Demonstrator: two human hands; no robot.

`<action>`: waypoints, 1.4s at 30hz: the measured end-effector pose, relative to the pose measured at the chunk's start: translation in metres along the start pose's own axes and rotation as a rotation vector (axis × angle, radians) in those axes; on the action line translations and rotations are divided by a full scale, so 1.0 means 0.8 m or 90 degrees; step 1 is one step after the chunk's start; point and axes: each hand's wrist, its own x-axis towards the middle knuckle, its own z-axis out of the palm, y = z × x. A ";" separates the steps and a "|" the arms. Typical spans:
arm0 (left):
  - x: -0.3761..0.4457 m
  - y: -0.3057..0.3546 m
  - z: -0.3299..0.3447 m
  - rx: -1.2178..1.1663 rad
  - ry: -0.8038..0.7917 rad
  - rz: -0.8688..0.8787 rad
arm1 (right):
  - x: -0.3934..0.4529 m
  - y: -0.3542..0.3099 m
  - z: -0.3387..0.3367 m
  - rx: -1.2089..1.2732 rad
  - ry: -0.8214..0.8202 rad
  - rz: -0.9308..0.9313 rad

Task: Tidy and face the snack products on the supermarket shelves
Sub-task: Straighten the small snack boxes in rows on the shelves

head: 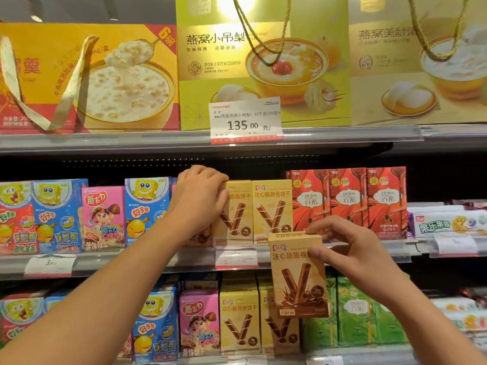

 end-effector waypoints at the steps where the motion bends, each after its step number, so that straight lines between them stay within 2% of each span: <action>1: 0.001 0.001 0.000 0.009 -0.004 0.002 | 0.000 0.001 0.000 -0.001 0.000 0.000; 9: 0.009 0.011 -0.004 0.149 -0.058 0.044 | -0.004 0.010 -0.003 -0.007 -0.005 0.017; 15: 0.038 0.054 -0.007 0.009 -0.081 0.078 | -0.004 0.013 -0.010 -0.011 0.004 0.016; 24: 0.076 0.087 -0.002 -0.019 -0.199 0.106 | -0.009 0.016 -0.022 -0.005 0.010 0.030; 32: 0.079 0.087 -0.006 -0.074 -0.179 0.093 | -0.012 0.021 -0.030 -0.007 0.000 0.038; 42: 0.082 0.079 -0.009 -0.172 -0.213 0.056 | -0.012 0.019 -0.026 -0.015 0.002 0.033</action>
